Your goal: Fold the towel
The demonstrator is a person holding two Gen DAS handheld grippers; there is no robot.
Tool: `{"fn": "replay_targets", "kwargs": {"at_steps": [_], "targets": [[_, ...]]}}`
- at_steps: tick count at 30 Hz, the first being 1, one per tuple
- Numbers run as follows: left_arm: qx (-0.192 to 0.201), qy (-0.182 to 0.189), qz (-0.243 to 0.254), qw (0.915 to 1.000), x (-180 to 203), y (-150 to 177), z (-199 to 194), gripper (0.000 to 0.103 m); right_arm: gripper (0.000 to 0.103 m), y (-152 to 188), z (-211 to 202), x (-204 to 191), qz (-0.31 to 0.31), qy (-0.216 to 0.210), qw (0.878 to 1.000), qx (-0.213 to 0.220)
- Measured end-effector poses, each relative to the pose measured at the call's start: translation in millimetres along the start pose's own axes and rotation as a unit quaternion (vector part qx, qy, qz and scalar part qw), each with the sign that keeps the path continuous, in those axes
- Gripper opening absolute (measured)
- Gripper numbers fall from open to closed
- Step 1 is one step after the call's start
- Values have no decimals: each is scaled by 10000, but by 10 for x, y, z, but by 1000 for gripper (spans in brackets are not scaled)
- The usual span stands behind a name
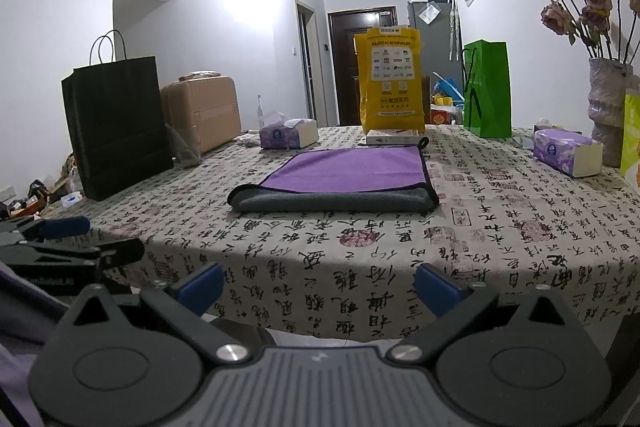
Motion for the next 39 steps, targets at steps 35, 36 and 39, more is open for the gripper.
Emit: {"fn": "replay_targets", "kwargs": {"at_steps": [35,36,39], "targets": [[-184,-36,-22,9998,-60,-55,158,103,103,17,91,128,376,131,9992,76],[-192,-29,-28,9998,-60,-62,178,103,103,19,93,129,377,138,9992,65],[-224,-22,-58,9997,-59,-84,251,103,103,4,125,169,409,180,9990,77]]}}
Point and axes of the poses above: each gripper's, at about its wrist camera, not at the fingertips, and z roughly the way its jaws point, x to its right, y to its underside, the point moved 2 cm from there along z, roughly the way its jaws point, and after that the axes turned 12 degrees about z, right-handed, at the moved point
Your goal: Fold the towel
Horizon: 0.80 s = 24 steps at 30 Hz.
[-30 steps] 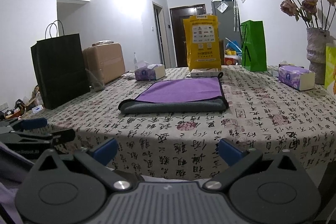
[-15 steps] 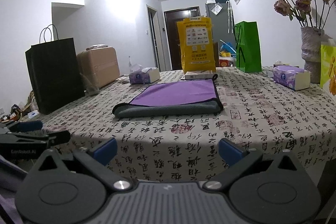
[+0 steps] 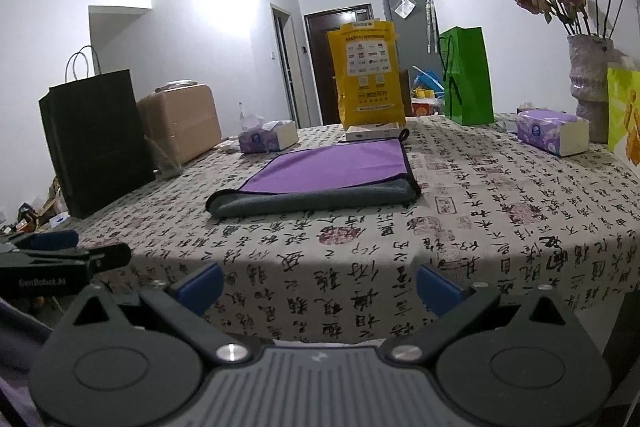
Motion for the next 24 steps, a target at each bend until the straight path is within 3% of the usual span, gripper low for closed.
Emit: {"fn": "replay_targets", "kwargs": {"at_steps": [18,24], "targets": [[-307,54,-39,9995,-61,-126,565,103,103,-210,441,261,135,510,9986,71],[-176,88,249,9995,-44,-310,872,103,103,-327,735,314,-454,895,9943,364]]}}
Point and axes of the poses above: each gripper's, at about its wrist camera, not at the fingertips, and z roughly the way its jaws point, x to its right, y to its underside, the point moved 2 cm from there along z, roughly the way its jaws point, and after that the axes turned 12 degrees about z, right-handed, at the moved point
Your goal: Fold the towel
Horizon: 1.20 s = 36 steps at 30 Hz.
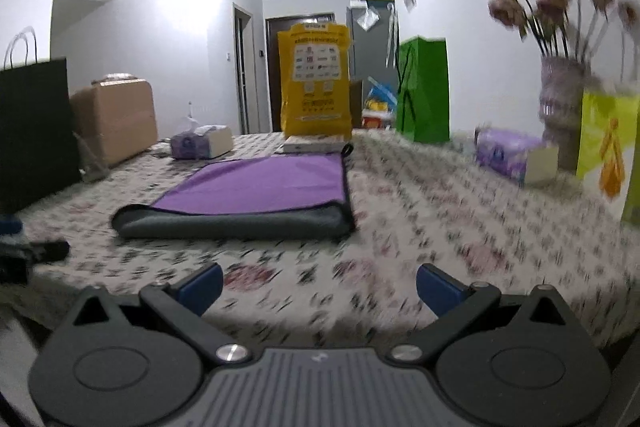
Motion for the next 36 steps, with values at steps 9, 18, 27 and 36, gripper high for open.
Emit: {"fn": "replay_targets", "kwargs": {"at_steps": [9,18,27,36], "targets": [[-199,341,-14,9992,-103,-266,668,84,89,-274,570,30,-577,-183,9979,-222],[-637,649,-215,9956,-322,-363,1238,46,61,-550,1122,161,-499,-307,9971,-491],[-808,988,-74,9918,-325,-261,1342,31,42,-598,1485,152,-602,-444,9937,-839],[-527,836,48,9951,-340,-295,1271,6,5,-541,1576,60,-788,-491,9897,-1094]]}}
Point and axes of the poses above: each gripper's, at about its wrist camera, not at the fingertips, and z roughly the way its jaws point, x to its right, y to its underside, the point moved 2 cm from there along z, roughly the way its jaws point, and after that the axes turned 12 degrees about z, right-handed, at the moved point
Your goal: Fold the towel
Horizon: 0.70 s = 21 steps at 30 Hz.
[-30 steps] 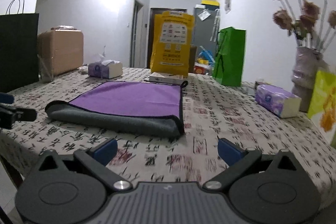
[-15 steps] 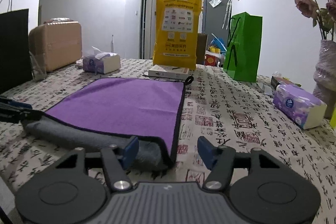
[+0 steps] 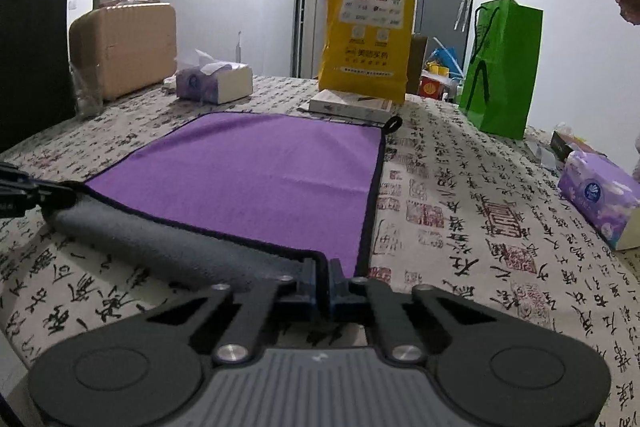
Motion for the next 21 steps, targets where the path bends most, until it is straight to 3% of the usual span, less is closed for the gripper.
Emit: {"fn": "replay_targets", "kwargs": {"at_steps": [21], "targets": [[145,-348,337,9987,-173,-413,355,6,5,-401,336,-13,-471,91,9984,285]]}}
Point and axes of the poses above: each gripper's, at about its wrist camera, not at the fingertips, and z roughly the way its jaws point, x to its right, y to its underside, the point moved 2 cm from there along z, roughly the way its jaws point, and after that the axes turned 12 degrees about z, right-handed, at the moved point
